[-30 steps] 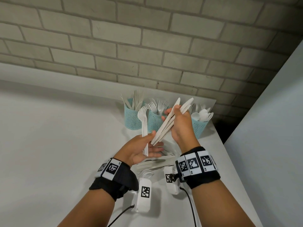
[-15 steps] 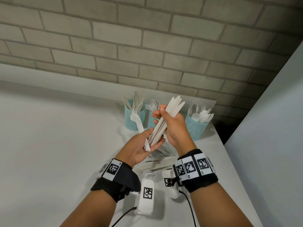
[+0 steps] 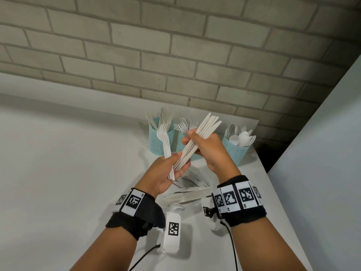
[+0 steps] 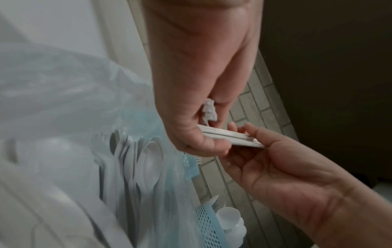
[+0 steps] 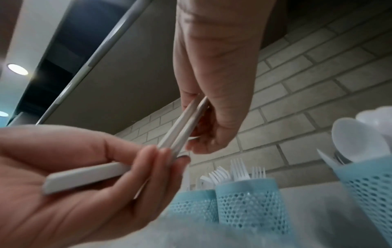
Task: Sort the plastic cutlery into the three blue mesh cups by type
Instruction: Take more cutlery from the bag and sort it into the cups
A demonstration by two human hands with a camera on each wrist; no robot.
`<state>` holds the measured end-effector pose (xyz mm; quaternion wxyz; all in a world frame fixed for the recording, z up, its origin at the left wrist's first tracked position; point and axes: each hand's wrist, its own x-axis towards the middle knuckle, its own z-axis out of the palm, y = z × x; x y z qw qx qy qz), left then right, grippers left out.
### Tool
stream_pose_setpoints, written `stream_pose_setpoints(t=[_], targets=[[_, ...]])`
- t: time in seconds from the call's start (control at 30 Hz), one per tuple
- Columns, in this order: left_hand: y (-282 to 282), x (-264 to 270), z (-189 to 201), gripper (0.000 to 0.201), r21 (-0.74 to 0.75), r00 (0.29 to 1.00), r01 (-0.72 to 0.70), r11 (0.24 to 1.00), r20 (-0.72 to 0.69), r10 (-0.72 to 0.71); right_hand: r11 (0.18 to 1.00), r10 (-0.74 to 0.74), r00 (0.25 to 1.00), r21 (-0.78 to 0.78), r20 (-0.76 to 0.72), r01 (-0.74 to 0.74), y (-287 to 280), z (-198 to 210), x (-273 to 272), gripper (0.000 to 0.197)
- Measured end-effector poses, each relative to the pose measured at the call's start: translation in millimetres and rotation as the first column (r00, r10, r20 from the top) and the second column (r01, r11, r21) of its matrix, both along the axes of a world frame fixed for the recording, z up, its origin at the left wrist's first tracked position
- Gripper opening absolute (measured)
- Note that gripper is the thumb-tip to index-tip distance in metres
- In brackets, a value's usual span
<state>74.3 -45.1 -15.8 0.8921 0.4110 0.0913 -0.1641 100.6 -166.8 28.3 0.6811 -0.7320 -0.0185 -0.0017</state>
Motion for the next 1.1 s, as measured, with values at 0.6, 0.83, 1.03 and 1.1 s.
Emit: stream_pose_setpoints(t=[0.6,0.83,1.03,1.1], targets=[[54,45,25,0.023,0.268,0.987,-0.157,0.950,0.065,0.145,0.944,-0.211,0.943,-0.195,0.259,0.265,39,61,97,0.023],[59,56,18,0.023,0.275,0.985,-0.173,0.946,0.071,0.159,0.847,-0.069,0.960,-0.493,0.270,0.199,62,20,129,0.030],[61,60,10,0.022,0.297,0.986,-0.170,0.940,0.050,0.162,0.823,-0.074,0.964,-0.530,0.255,0.204,70,-5,144,0.021],[60,60,9,0.027,0.295,0.986,-0.163,0.941,0.060,0.153,0.856,-0.085,0.964,-0.476,0.252,0.200,71,-5,144,0.022]])
